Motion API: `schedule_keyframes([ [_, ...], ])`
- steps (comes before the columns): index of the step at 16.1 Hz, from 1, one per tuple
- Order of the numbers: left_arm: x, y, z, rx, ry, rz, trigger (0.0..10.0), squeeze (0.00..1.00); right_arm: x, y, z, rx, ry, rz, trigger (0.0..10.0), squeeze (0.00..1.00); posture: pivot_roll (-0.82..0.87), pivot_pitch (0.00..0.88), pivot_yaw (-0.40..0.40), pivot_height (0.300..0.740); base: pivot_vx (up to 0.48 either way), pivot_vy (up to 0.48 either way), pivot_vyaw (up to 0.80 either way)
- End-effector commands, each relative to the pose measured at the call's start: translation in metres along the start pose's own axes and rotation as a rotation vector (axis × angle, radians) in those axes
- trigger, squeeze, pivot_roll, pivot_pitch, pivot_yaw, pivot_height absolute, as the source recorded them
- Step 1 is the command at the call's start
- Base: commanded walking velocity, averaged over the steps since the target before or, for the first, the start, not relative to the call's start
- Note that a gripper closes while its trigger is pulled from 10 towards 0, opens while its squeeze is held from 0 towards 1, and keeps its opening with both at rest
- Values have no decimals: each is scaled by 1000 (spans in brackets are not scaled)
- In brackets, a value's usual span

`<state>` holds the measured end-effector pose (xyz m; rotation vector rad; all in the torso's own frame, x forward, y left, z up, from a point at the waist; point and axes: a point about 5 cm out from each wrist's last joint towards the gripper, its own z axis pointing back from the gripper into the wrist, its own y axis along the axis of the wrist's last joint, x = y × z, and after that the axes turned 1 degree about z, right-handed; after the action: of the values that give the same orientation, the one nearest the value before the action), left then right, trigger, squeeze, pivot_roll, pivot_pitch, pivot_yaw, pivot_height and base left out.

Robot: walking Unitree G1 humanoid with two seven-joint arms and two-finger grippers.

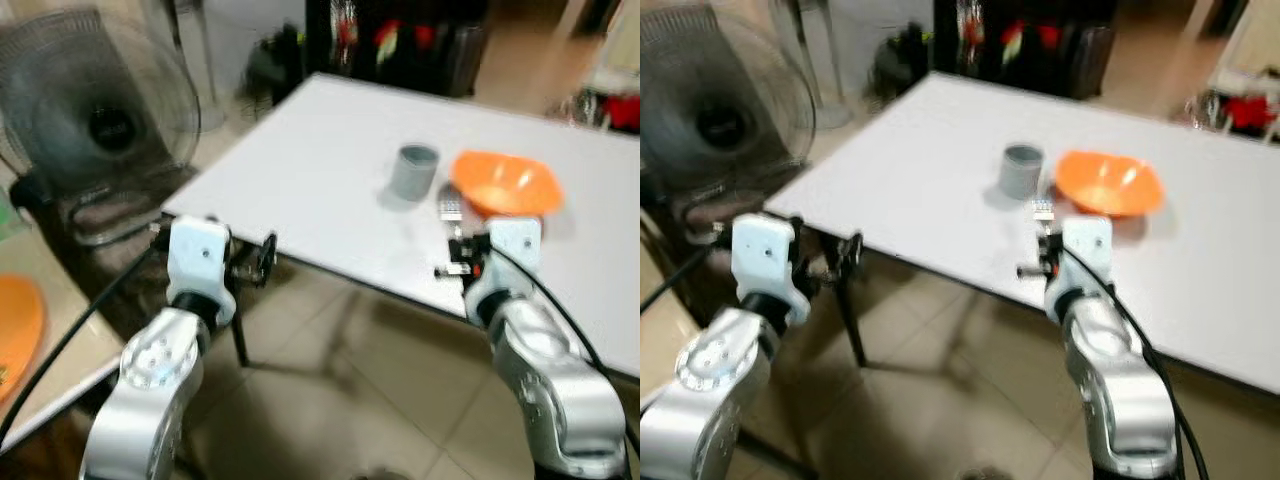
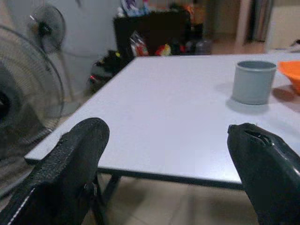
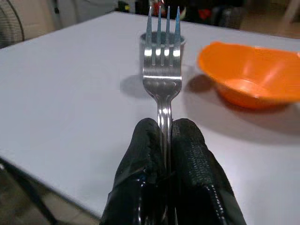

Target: Setting the table

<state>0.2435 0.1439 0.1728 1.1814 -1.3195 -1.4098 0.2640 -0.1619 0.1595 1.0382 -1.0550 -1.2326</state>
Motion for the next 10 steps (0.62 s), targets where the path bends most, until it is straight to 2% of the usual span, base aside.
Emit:
schedule_keyframes([
  [1, 2, -3, -2, -17, -13, 9, 10000, 0, 4, -3, 0, -21, -26, 6, 10000, 0, -58, 0, 15, 740, 0, 0, -800],
  [5, -1, -3, -1, -17, 2, 14, 10000, 0, 2, -5, -1, -40, -31, 4, 10000, 0, -57, 0, 11, 740, 0, 0, -800],
  [8, -3, -4, -2, -13, -16, -21, 10000, 0, 3, -7, -5, -60, -39, 7, 10000, 0, -58, 0, 13, 740, 0, 0, -800],
  [10, -5, -2, -2, -5, -24, 5, 10000, 0, 1, -8, -8, -69, -36, 4, 10000, 0, -59, 0, 16, 740, 0, 0, -800],
])
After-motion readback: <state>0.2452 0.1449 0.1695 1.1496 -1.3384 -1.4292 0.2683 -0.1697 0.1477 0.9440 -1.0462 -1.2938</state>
